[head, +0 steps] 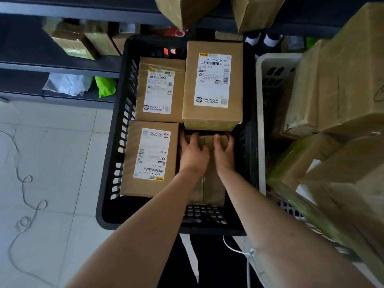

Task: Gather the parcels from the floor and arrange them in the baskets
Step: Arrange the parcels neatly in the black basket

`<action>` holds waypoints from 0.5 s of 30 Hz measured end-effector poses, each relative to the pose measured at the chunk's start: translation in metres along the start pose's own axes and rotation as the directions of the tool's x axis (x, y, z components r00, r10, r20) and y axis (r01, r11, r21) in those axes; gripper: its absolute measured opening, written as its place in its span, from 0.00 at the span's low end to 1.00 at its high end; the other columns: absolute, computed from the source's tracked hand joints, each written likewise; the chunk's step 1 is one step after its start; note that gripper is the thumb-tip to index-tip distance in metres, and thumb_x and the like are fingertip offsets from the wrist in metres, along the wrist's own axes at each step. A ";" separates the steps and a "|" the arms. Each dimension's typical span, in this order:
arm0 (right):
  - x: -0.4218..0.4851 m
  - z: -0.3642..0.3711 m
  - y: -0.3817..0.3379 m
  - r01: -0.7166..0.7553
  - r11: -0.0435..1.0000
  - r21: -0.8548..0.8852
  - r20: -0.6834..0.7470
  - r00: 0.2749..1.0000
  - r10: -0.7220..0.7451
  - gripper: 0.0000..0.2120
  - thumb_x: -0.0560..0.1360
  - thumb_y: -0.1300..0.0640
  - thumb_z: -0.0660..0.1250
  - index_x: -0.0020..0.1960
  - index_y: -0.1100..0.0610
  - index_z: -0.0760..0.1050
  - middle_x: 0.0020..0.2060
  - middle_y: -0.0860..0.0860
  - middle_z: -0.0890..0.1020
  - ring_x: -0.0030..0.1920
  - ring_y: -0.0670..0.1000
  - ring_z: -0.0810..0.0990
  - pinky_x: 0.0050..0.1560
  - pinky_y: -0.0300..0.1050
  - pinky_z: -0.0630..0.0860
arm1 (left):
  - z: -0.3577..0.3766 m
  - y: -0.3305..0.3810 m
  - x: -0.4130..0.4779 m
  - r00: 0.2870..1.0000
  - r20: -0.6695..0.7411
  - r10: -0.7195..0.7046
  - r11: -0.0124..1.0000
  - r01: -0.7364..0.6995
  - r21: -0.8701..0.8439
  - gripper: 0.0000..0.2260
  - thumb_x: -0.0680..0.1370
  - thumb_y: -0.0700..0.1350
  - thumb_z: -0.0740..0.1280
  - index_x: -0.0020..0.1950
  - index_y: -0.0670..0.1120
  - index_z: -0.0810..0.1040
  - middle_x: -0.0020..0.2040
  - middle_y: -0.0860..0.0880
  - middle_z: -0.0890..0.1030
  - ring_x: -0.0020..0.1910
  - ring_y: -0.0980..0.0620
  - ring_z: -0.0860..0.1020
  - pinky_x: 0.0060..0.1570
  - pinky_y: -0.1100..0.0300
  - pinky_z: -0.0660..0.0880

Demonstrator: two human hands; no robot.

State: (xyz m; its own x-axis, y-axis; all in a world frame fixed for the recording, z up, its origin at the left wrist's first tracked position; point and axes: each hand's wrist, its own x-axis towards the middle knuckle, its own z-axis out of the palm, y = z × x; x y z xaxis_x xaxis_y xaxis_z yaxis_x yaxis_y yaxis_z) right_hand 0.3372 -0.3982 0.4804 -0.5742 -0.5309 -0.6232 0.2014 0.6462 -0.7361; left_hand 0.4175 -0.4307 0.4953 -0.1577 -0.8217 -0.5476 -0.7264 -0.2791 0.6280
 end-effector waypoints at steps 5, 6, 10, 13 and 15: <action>0.007 0.003 -0.002 -0.026 0.999 -0.018 -0.055 0.998 0.025 0.20 0.82 0.47 0.59 0.71 0.50 0.65 0.60 0.54 0.78 0.54 0.56 0.77 0.50 0.45 0.68 | 0.001 0.001 0.000 0.999 -0.024 0.027 0.990 -0.024 0.139 0.22 0.77 0.46 0.63 0.71 0.46 0.68 0.77 0.43 0.53 0.67 0.38 0.71 0.62 0.53 0.71; 0.009 0.005 -0.004 -0.029 0.999 -0.022 -0.066 0.997 0.027 0.19 0.81 0.49 0.60 0.70 0.51 0.66 0.57 0.54 0.78 0.51 0.55 0.76 0.48 0.45 0.68 | 0.001 0.002 0.001 0.999 -0.031 0.031 0.986 -0.026 0.162 0.21 0.77 0.47 0.63 0.70 0.46 0.69 0.77 0.42 0.54 0.65 0.38 0.72 0.61 0.53 0.71; 0.014 0.007 -0.008 -0.022 0.999 -0.046 -0.097 0.995 0.017 0.16 0.79 0.53 0.61 0.66 0.54 0.69 0.47 0.49 0.76 0.47 0.54 0.75 0.45 0.44 0.67 | -0.002 0.002 0.001 0.998 -0.021 0.058 0.972 -0.052 0.228 0.19 0.76 0.46 0.64 0.66 0.45 0.70 0.75 0.41 0.57 0.62 0.37 0.73 0.57 0.54 0.71; 0.015 0.006 -0.007 -0.019 0.998 -0.060 -0.092 0.996 0.013 0.15 0.79 0.53 0.62 0.64 0.56 0.71 0.43 0.48 0.76 0.42 0.51 0.75 0.39 0.43 0.67 | -0.005 0.006 0.005 1.000 0.000 0.026 0.979 -0.025 0.202 0.18 0.72 0.41 0.64 0.62 0.43 0.70 0.69 0.42 0.65 0.60 0.38 0.72 0.57 0.53 0.70; 0.014 0.005 -0.006 -0.002 0.997 -0.076 -0.078 0.997 -0.004 0.13 0.79 0.53 0.62 0.61 0.56 0.72 0.39 0.46 0.75 0.39 0.47 0.74 0.35 0.40 0.66 | -0.007 0.011 0.008 1.000 0.013 0.000 0.984 -0.002 0.181 0.20 0.70 0.40 0.64 0.62 0.43 0.71 0.64 0.43 0.70 0.59 0.39 0.73 0.57 0.53 0.71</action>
State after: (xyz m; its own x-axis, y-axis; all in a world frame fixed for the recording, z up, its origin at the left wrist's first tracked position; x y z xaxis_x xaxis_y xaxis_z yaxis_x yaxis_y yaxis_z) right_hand 0.3317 -0.4122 0.4745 -0.6354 -0.4888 -0.5978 0.1416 0.6873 -0.7125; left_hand 0.4134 -0.4437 0.5015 -0.1664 -0.8149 -0.5553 -0.8349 -0.1832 0.5190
